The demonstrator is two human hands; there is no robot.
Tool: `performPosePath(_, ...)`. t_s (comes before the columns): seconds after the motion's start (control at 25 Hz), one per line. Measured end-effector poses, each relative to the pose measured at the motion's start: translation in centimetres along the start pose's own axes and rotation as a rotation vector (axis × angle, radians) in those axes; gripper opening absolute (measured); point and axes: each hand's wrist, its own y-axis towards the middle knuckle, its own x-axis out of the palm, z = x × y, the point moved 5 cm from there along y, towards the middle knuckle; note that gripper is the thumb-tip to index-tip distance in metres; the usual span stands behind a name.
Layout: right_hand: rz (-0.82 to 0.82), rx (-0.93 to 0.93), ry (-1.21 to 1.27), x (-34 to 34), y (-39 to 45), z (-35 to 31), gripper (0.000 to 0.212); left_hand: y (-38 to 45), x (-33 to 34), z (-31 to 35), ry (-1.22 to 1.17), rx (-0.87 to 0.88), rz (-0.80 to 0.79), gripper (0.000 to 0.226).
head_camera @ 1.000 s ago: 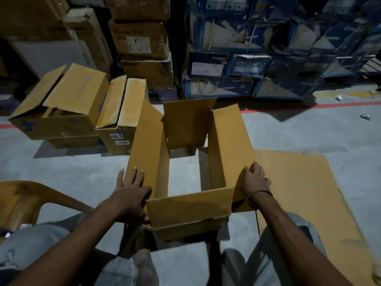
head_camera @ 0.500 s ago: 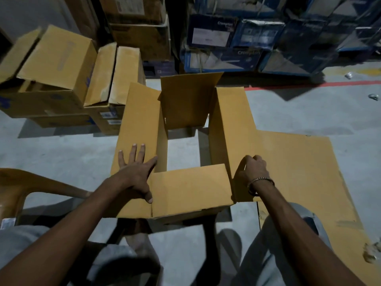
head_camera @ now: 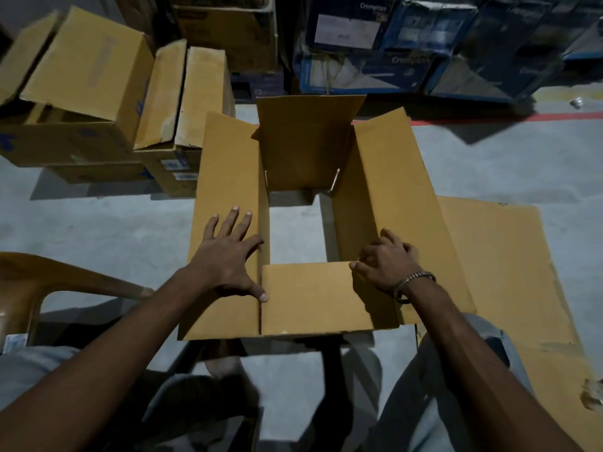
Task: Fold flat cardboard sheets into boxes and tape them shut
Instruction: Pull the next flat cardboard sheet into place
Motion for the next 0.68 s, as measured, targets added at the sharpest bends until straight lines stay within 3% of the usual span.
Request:
performPosePath(0.2,0.013,-0.037,-0.008,0.5,0.1,0.3,0.034,-0.1,-0.3,0.2,0.047,-0.056,0.04,0.137)
performPosePath(0.44,0.366,0.048,0.361,-2.0,3.6,1.4,0.026,0.1,-1.3,-0.1,0.099,-0.138,0.114,0.142)
performPosePath(0.56,0.422,0.131,0.361,-4.6,8.0,0.6,0.039,-0.4,-1.8,-0.8,0.13,-0.214,0.129,0.137)
performPosePath(0.68,0.364,0.165,0.312,-8.6,12.9,-1.0,0.062,-0.6,-2.7,-2.1,0.061,-0.331,0.142,0.133)
